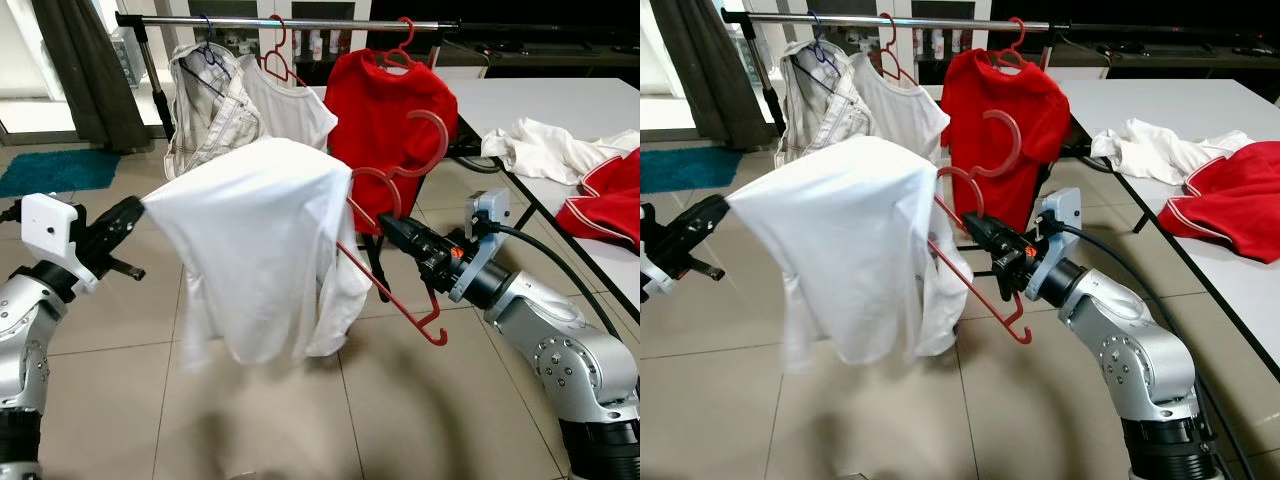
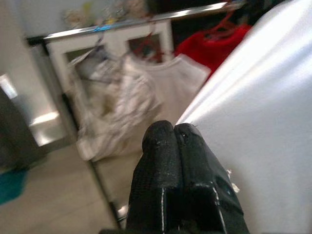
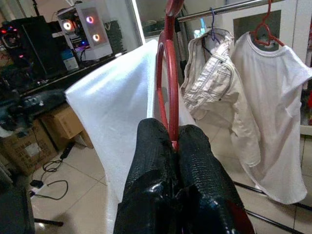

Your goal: Hang hanger

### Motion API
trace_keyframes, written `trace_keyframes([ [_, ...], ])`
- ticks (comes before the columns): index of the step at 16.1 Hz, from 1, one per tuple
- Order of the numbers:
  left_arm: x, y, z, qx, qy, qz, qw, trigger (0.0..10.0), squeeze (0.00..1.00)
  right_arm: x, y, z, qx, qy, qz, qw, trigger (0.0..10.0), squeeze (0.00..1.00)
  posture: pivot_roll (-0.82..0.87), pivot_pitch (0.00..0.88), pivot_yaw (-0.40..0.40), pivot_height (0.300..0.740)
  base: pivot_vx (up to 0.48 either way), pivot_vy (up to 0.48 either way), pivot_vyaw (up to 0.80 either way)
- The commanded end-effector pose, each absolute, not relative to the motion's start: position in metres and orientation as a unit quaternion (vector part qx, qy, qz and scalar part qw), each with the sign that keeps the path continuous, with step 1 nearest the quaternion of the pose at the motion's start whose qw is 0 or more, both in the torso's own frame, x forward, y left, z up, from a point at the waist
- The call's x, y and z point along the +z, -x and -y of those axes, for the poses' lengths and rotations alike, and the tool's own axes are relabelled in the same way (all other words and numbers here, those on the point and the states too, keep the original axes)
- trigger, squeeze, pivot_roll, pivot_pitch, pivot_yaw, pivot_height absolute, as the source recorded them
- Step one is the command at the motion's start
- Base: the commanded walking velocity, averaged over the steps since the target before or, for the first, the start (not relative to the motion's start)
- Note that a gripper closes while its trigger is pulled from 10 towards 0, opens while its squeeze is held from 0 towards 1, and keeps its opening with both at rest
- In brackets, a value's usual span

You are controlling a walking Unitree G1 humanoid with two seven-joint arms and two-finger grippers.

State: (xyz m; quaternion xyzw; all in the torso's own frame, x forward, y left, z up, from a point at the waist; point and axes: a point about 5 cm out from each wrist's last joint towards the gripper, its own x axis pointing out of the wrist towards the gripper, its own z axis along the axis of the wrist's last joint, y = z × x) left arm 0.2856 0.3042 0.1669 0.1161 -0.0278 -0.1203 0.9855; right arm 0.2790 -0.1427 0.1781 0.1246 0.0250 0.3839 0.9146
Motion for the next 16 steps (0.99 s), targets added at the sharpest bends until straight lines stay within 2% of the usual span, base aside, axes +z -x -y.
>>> trace_keyframes([
  [1,0.171,-0.288,-0.315,-0.082,-0.132,0.020,0.988,10.0,0.12,0.191,-0.278,0.144,0.388,-0.121,0.008,0.914,10.0,0.00,-0.10,0.000,0.012,0.740,0.000,0.000,0.00],
  [2,0.172,-0.288,-0.327,-0.049,-0.142,0.010,0.989,10.0,1.00,0.191,-0.277,0.144,0.393,-0.115,0.007,0.912,10.0,0.00,-0.10,0.000,0.017,0.740,0.000,0.000,0.00],
  [4,0.172,-0.287,-0.333,-0.038,-0.156,0.002,0.987,10.0,1.00,0.191,-0.276,0.143,0.398,-0.104,0.006,0.911,10.0,0.00,-0.10,0.000,0.018,0.740,0.000,0.000,0.00],
  [6,0.176,-0.290,-0.326,-0.070,-0.145,0.013,0.987,10.0,1.00,0.191,-0.276,0.143,0.405,-0.094,0.006,0.910,10.0,0.00,-0.10,0.000,0.016,0.740,0.000,0.000,0.00],
  [10,0.187,-0.300,-0.299,-0.185,-0.153,0.024,0.970,10.0,1.00,0.192,-0.276,0.142,0.426,-0.065,0.003,0.902,10.0,0.00,-0.10,0.000,0.011,0.740,0.000,0.000,0.00],
  [12,0.200,-0.307,-0.296,-0.217,-0.161,0.034,0.962,10.0,1.00,0.193,-0.277,0.142,0.436,-0.040,0.001,0.899,10.0,0.00,-0.10,0.000,0.013,0.740,0.000,0.000,0.00],
  [14,0.214,-0.312,-0.288,-0.270,-0.162,0.040,0.948,10.0,1.00,0.194,-0.278,0.144,0.437,-0.014,-0.001,0.899,10.0,0.00,-0.10,0.000,0.017,0.740,0.000,0.000,0.00],
  [15,0.220,-0.314,-0.274,-0.322,-0.158,0.042,0.932,10.0,1.00,0.195,-0.279,0.145,0.429,0.009,0.000,0.903,10.0,0.00,-0.10,0.000,0.019,0.740,0.000,0.000,0.00],
  [16,0.222,-0.315,-0.270,-0.335,-0.158,0.043,0.928,10.0,1.00,0.195,-0.279,0.144,0.430,0.015,0.000,0.903,10.0,0.00,-0.10,0.000,0.019,0.740,0.000,0.000,0.00],
])
